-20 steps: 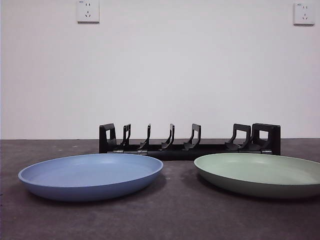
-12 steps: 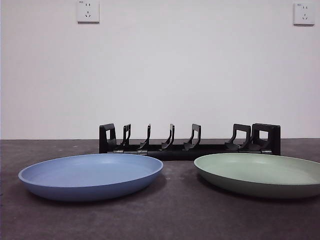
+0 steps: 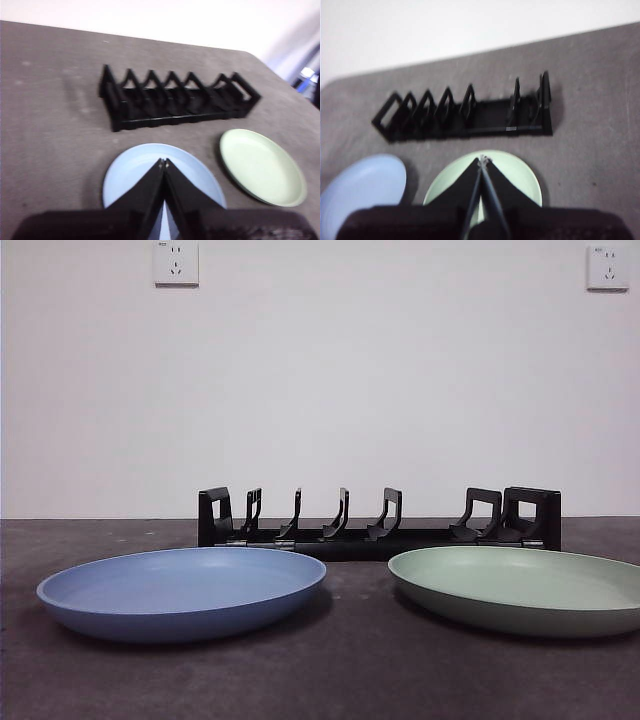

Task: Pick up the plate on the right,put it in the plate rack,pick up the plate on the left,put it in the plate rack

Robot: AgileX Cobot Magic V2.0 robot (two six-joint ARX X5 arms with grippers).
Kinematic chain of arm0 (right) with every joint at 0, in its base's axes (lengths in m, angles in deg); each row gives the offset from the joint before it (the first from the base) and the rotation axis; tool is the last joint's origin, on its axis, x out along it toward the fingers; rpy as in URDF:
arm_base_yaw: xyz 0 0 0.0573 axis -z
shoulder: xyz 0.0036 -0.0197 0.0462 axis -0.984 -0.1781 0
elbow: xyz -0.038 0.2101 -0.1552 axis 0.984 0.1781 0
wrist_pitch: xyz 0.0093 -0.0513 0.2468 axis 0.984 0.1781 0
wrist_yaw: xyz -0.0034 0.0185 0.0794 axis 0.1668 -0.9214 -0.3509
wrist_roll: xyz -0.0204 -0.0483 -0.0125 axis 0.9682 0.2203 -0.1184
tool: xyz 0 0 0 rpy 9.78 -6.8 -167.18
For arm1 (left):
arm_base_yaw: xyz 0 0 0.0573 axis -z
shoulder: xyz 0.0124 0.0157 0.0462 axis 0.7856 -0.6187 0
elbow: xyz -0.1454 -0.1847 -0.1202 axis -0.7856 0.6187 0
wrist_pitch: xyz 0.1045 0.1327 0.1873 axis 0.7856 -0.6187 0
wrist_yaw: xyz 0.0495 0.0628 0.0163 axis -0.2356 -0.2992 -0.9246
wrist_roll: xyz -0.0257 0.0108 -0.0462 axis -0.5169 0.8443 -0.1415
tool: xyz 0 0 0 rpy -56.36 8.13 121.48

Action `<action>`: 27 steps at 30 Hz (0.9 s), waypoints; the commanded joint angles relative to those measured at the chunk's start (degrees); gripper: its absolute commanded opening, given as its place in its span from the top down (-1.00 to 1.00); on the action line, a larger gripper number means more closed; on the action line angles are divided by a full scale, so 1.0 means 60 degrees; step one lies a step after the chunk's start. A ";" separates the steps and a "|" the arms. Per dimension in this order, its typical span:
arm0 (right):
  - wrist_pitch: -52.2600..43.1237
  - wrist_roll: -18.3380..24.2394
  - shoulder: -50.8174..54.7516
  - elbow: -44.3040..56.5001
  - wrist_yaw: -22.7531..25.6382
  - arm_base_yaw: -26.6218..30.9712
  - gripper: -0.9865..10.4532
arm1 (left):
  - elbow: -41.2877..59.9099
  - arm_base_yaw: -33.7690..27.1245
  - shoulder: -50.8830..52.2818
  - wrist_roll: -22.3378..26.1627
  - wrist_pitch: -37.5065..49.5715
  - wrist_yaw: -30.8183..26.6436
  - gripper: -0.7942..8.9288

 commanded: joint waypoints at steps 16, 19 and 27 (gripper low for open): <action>0.3136 0.2029 -0.3271 -0.3468 -0.0936 -0.0004 0.85 | -0.2889 0.0018 -0.1989 0.1457 -0.2273 0.0426 0.84; 0.3126 0.2029 -0.3391 -0.3479 -0.1147 -0.0004 0.80 | -0.2900 0.0018 -0.2109 0.1450 -0.2273 0.0426 0.53; 0.3202 0.1665 -0.3774 -0.3497 -0.1188 -0.0004 -0.30 | -0.2900 0.0022 -0.2310 0.1636 -0.1960 0.1308 -0.40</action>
